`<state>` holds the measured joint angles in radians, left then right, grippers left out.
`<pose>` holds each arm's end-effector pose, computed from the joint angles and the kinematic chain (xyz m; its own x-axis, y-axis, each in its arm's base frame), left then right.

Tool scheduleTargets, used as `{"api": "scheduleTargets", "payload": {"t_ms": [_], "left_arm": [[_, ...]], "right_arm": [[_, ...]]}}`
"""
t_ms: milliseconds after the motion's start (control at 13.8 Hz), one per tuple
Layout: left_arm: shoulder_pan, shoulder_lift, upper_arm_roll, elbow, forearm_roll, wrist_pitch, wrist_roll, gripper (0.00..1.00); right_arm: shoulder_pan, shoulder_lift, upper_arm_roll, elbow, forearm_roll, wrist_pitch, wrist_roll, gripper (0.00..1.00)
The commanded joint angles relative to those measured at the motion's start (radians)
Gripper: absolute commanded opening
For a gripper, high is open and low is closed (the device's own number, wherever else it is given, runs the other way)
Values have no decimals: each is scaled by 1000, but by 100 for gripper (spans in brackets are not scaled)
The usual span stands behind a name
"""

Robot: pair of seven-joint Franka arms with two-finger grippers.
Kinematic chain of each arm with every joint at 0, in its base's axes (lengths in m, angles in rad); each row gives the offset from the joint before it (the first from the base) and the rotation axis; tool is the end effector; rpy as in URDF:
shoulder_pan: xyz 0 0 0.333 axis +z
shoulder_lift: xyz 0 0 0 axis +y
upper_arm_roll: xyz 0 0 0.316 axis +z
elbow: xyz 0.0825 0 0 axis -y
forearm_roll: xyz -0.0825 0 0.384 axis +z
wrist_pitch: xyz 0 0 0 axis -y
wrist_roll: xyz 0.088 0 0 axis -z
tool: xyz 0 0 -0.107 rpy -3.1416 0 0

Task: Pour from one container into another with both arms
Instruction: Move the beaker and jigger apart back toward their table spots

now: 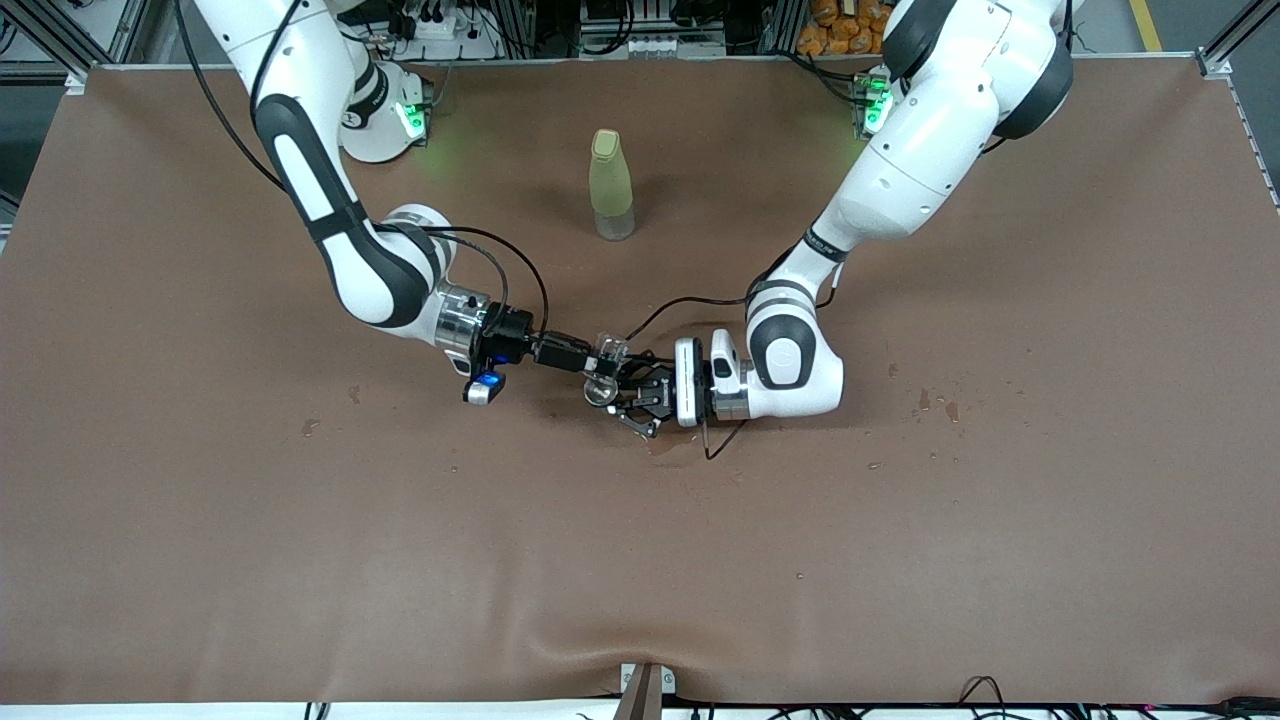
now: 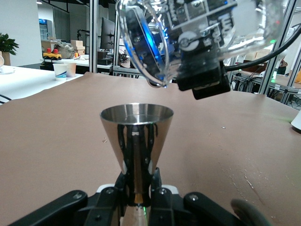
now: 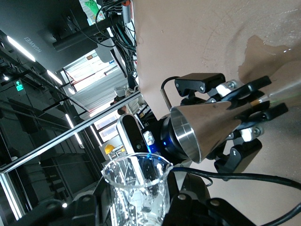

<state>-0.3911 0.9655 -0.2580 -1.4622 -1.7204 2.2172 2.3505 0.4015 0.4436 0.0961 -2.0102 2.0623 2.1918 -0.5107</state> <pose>0.5750 -0.4331 0.1329 0.1120 -0.1964 0.9741 -0.9936 -0.0060 0.1130 0.5274 0.3199 0.2485 0.8387 -0.3019 -0.4532 -0.4846 -0.0342 -0.8740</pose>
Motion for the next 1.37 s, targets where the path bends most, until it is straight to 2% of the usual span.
{"api": "scheduleTargets", "payload": {"t_ms": [0, 72, 289, 362, 506, 651, 796, 868, 940, 1085, 1302], "left_arm": [[-8, -2, 2, 5, -33, 10, -7, 0], [-6, -2, 2, 5, -33, 9, -7, 0], [11, -11, 2, -9, -31, 9, -10, 0], [29, -25, 2, -26, -30, 9, -13, 0], [79, -68, 2, -81, -16, -1, -14, 0], [154, -114, -3, -136, 43, -40, -19, 0], [236, -158, -4, -191, 105, -101, -23, 0], [279, -181, -4, -214, 149, -137, -45, 0], [320, -203, -4, -231, 207, -166, -92, 0], [403, -234, -4, -254, 307, -249, -166, 0], [558, -235, -4, -260, 465, -403, -175, 0]], "right_arm": [[-4, -16, -10, 8, 10, -4, -88, 0], [-22, -23, -10, 19, 12, -26, -224, 0], [-39, -49, -15, 21, -2, -33, -456, 0], [-76, -49, -13, 24, -61, -41, -559, 0], [-165, -69, -13, 21, -195, -76, -699, 0], [-321, -56, -13, 24, -368, -211, -866, 0], [-494, -36, -13, 63, -611, -340, -1001, 0], [-566, -4, -12, 112, -751, -359, -1102, 0], [-629, 29, -12, 152, -828, -380, -1194, 0], [-705, 61, -13, 189, -869, -460, -1377, 0], [-797, 180, -12, 232, -877, -469, -1774, 0]]}}
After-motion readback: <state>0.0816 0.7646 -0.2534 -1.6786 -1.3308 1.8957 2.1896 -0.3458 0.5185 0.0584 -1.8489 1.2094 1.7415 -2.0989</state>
